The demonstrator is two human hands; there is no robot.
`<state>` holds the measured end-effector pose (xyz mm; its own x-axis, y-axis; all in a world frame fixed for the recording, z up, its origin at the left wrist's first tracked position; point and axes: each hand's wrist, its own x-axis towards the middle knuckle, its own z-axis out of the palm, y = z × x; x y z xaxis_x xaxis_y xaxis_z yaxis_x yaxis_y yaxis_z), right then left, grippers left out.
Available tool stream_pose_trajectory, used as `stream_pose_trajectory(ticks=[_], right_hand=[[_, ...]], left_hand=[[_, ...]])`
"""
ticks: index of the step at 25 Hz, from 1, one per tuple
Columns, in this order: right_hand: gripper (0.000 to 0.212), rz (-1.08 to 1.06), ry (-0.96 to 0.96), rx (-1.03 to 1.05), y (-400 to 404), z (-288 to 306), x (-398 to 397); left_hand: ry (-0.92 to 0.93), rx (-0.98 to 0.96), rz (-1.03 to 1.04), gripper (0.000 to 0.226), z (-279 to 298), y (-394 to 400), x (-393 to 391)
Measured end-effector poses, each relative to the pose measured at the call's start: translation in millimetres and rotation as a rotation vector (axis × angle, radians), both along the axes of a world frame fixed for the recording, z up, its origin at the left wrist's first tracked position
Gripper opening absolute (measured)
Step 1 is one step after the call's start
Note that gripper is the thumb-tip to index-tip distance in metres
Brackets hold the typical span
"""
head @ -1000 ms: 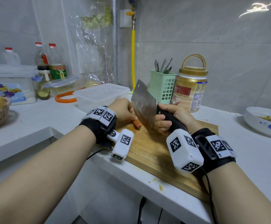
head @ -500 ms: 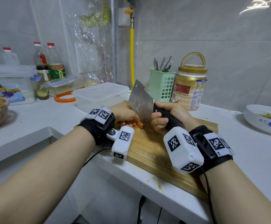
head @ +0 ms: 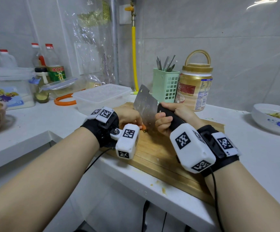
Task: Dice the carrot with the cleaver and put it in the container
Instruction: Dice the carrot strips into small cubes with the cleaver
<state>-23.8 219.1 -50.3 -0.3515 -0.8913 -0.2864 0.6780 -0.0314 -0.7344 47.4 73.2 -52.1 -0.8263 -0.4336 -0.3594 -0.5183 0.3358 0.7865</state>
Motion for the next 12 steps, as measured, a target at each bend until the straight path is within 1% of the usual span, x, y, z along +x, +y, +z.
stream_pose_trajectory(ticks=[5, 6, 9, 12], right_hand=[[0.036, -0.056, -0.031, -0.005, -4, 1, 5], [0.036, -0.074, -0.026, -0.007, -6, 1, 6], [0.034, -0.113, -0.022, -0.013, -10, 0, 10], [0.033, -0.138, -0.01, -0.005, -13, -1, 15]], left_hand=[[0.034, 0.015, 0.006, 0.032, 1, 3, 3], [0.037, 0.015, 0.009, 0.036, 1, 3, 3], [0.015, 0.019, 0.024, 0.064, 1, 1, 1], [-0.019, 0.0, 0.018, 0.07, -1, -1, 0]])
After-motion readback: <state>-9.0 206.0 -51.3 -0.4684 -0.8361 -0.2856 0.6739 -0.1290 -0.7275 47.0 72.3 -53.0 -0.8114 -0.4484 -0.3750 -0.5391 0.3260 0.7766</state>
